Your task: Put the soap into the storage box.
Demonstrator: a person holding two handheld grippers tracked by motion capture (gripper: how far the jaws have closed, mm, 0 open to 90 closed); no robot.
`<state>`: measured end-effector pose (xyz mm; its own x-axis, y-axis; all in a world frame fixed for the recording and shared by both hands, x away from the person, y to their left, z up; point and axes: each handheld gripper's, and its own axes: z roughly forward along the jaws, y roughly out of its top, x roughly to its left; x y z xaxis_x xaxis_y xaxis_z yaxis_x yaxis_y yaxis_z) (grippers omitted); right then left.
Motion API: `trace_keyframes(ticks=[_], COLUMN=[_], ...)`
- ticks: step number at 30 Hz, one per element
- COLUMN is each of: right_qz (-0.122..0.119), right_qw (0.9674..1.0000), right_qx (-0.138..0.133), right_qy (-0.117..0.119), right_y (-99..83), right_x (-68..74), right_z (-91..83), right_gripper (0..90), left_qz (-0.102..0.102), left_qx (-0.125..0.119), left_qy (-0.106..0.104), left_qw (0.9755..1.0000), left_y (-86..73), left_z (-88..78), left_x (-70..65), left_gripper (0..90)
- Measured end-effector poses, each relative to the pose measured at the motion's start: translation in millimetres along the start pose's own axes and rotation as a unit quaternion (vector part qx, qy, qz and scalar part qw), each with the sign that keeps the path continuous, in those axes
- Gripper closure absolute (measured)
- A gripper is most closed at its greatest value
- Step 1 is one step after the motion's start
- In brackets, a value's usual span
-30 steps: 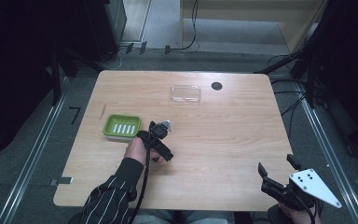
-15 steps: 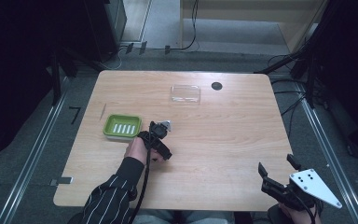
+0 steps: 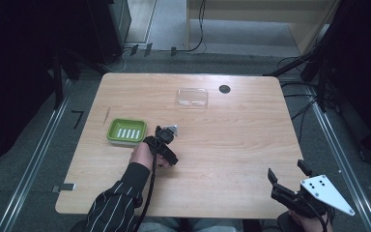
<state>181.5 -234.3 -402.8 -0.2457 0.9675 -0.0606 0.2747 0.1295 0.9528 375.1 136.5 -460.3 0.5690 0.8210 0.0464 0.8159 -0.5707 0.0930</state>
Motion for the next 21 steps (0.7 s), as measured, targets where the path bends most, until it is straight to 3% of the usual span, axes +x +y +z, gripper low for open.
trace_keyframes(ticks=[21], right_qz=[0.002], right_qw=[1.0], right_qx=[-0.001], right_qy=[0.001], right_y=[-0.2], right_x=[-0.4], right_z=[-0.4], right_gripper=[13.5], left_qz=[0.01], left_qx=[-0.002], left_qy=[0.0], left_qw=[0.9999], left_y=[-2.4], left_z=[-6.6], left_x=[-1.7], left_gripper=[13.8])
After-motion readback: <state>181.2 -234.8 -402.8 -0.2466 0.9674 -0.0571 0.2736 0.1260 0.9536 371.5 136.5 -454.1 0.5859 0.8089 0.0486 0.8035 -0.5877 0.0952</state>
